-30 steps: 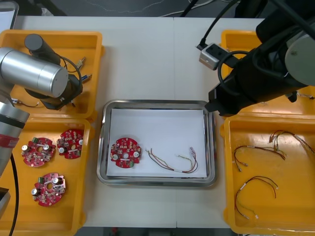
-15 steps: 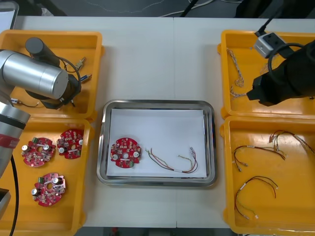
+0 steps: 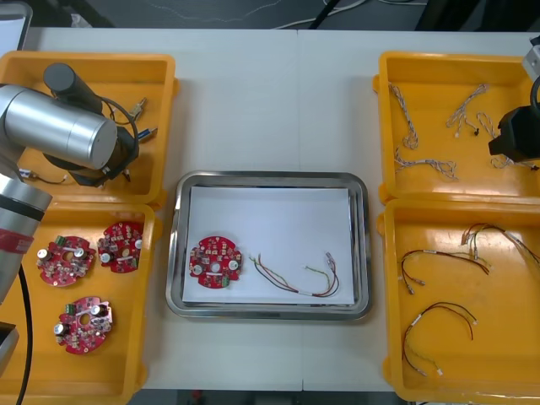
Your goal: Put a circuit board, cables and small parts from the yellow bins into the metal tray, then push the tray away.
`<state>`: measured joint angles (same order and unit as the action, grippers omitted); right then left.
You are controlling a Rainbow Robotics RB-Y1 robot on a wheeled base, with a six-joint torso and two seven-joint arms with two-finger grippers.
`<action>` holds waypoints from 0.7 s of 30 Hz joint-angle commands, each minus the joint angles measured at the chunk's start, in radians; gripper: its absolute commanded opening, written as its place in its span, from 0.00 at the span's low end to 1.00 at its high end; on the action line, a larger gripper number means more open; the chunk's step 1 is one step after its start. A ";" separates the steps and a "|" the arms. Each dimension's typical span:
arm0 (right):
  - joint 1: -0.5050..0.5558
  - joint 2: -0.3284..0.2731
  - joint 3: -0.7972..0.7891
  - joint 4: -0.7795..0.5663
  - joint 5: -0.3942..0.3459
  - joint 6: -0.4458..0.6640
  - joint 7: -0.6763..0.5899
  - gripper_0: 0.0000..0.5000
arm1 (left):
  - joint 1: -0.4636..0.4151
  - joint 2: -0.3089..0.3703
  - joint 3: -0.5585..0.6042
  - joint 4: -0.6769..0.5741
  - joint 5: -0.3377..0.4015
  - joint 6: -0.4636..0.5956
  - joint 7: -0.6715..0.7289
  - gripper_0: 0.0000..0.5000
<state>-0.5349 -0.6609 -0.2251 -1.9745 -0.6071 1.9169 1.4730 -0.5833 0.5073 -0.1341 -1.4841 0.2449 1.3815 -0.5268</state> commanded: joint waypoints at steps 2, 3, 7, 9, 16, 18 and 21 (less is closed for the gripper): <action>0.001 -0.039 -0.031 0.049 0.021 0.003 -0.010 1.00 | -0.030 0.007 0.057 -0.099 0.063 0.113 -0.150 0.00; 0.003 -0.039 -0.031 0.060 0.017 0.003 -0.006 1.00 | -0.030 0.011 0.070 -0.114 0.080 0.131 -0.164 0.00; 0.001 -0.039 -0.025 0.106 -0.002 0.003 0.018 1.00 | -0.030 0.030 0.105 -0.200 0.129 0.237 -0.197 0.00; -0.002 -0.039 -0.014 0.132 -0.002 0.003 0.053 1.00 | -0.030 0.036 0.108 -0.248 0.131 0.297 -0.200 0.00; -0.016 -0.039 0.030 0.229 -0.005 -0.114 0.185 1.00 | -0.030 0.063 0.133 -0.424 0.194 0.492 -0.219 0.00; -0.020 -0.039 0.047 0.243 -0.006 -0.142 0.194 1.00 | -0.030 0.068 0.131 -0.479 0.214 0.538 -0.222 0.00; -0.031 -0.039 0.090 0.260 -0.006 -0.190 0.199 1.00 | -0.030 0.073 0.111 -0.565 0.247 0.538 -0.222 0.00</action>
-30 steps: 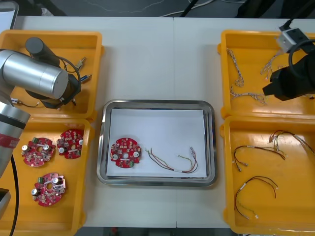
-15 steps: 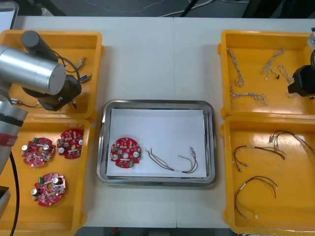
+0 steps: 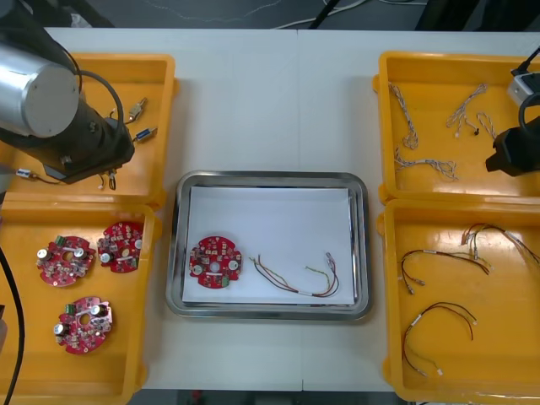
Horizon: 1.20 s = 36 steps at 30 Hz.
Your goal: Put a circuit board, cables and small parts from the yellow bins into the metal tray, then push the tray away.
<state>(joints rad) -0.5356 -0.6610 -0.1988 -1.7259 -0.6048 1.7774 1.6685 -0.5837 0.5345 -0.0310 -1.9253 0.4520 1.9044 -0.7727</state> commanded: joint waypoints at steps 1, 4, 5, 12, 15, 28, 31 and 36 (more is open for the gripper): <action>-0.037 -0.038 0.084 0.023 -0.010 -0.073 0.005 1.00 | -0.024 0.045 -0.007 -0.158 0.048 0.015 0.029 0.00; -0.055 -0.038 0.137 0.062 -0.015 -0.136 0.016 1.00 | 0.010 0.045 -0.056 -0.221 0.051 0.015 0.041 0.00; -0.060 -0.038 0.148 0.071 -0.015 -0.147 0.017 1.00 | 0.016 0.045 -0.066 -0.228 0.051 0.015 0.043 0.00; -0.121 -0.038 0.262 0.197 -0.030 -0.254 0.050 1.00 | 0.113 0.055 -0.188 -0.317 0.037 -0.024 0.052 0.00; -0.136 -0.038 0.297 0.238 -0.036 -0.296 0.060 1.00 | 0.128 0.055 -0.222 -0.337 0.043 -0.045 0.055 0.00; -0.138 -0.038 0.315 0.313 -0.026 -0.332 0.099 1.00 | 0.134 0.058 -0.403 -0.301 0.014 -0.228 0.062 0.00; -0.138 -0.038 0.326 0.321 -0.010 -0.342 0.106 1.00 | 0.134 0.058 -0.455 -0.262 -0.018 -0.297 0.050 0.00; -0.138 -0.037 0.335 0.321 0.011 -0.345 0.111 1.00 | 0.133 0.059 -0.503 -0.215 -0.050 -0.364 0.043 0.00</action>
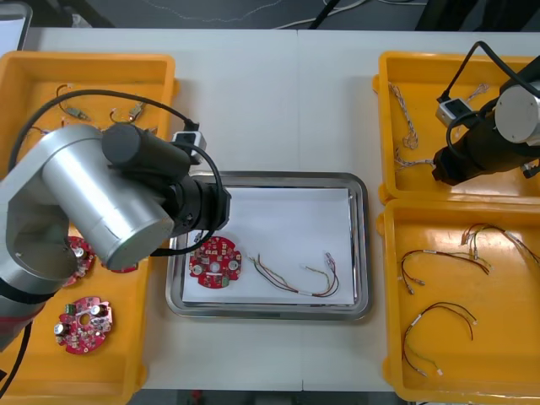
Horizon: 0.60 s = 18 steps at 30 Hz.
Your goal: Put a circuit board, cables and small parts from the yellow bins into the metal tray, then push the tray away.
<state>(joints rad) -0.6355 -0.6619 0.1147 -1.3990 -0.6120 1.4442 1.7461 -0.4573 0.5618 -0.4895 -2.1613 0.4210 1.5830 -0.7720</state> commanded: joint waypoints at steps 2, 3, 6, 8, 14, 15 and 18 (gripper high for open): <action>-0.038 -0.034 0.025 -0.006 0.031 -0.011 0.035 1.00 | 0.005 0.035 -0.057 0.031 -0.024 -0.063 0.037 0.00; -0.038 -0.036 0.026 -0.005 0.034 -0.010 0.036 1.00 | 0.005 0.036 -0.058 0.035 -0.024 -0.067 0.036 0.00; -0.038 -0.034 0.034 0.000 0.041 -0.015 0.041 1.00 | 0.000 0.035 -0.075 0.052 -0.024 -0.084 0.033 0.00; -0.038 -0.033 0.037 0.017 0.038 -0.031 0.046 1.00 | -0.007 0.030 -0.098 0.064 -0.039 -0.103 0.040 0.00; -0.038 -0.031 0.042 0.034 0.032 -0.047 0.055 1.00 | -0.012 0.029 -0.127 0.103 -0.077 -0.159 0.048 0.00; -0.038 -0.031 0.043 0.034 0.032 -0.048 0.055 1.00 | -0.012 0.027 -0.130 0.106 -0.082 -0.163 0.049 0.00; -0.038 -0.031 0.052 0.034 0.037 -0.050 0.058 0.97 | -0.015 0.024 -0.138 0.133 -0.111 -0.176 0.056 0.00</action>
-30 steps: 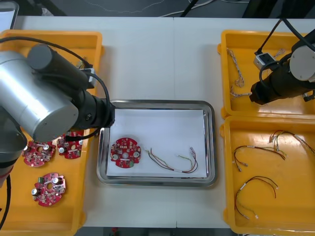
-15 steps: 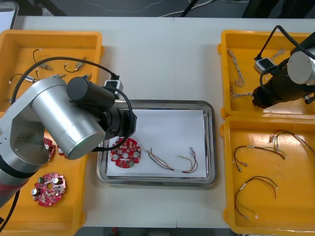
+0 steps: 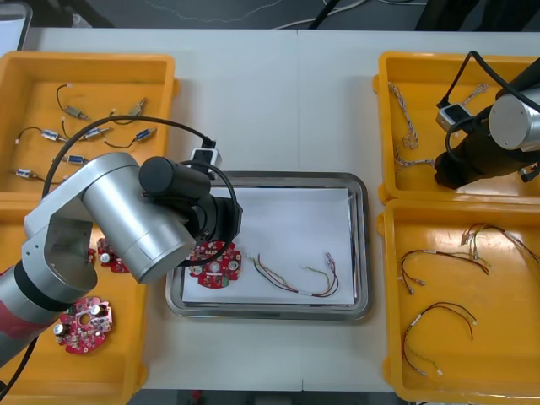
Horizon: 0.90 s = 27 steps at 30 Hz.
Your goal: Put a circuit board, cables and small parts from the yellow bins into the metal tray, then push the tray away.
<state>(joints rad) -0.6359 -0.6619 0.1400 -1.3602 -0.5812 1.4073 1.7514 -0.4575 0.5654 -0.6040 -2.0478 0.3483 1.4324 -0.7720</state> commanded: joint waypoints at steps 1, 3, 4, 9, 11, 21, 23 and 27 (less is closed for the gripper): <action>-0.037 -0.031 0.032 -0.005 0.006 -0.013 0.053 0.77 | -0.015 0.019 -0.023 0.029 -0.046 -0.032 0.057 0.00; -0.037 -0.031 0.032 -0.005 0.001 -0.013 0.051 0.27 | -0.018 0.019 -0.025 0.043 -0.052 -0.038 0.057 0.00; -0.037 -0.031 0.032 -0.005 0.001 -0.013 0.053 0.08 | -0.018 0.019 -0.025 0.051 -0.055 -0.047 0.057 0.00; -0.045 -0.031 0.032 -0.005 0.004 -0.014 0.053 0.00 | -0.021 0.014 -0.025 0.080 -0.068 -0.079 0.059 0.00; -0.054 -0.031 0.032 -0.005 0.017 -0.014 0.054 0.00 | -0.024 0.010 -0.025 0.089 -0.066 -0.096 0.060 0.00; -0.070 -0.044 -0.046 -0.005 0.061 -0.021 0.049 0.00 | -0.030 -0.004 -0.026 0.092 -0.068 -0.109 0.071 0.00; -0.070 -0.048 -0.051 -0.004 0.064 -0.017 0.048 0.00 | -0.030 -0.004 -0.026 0.092 -0.069 -0.109 0.071 0.00; -0.070 -0.068 -0.077 0.007 0.080 0.001 0.053 0.00 | -0.030 -0.004 -0.030 0.097 -0.084 -0.110 0.076 0.00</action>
<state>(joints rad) -0.6674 -0.6717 0.1072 -1.3587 -0.5147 1.3970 1.7520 -0.4589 0.5651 -0.6138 -1.9434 0.2814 1.3363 -0.7714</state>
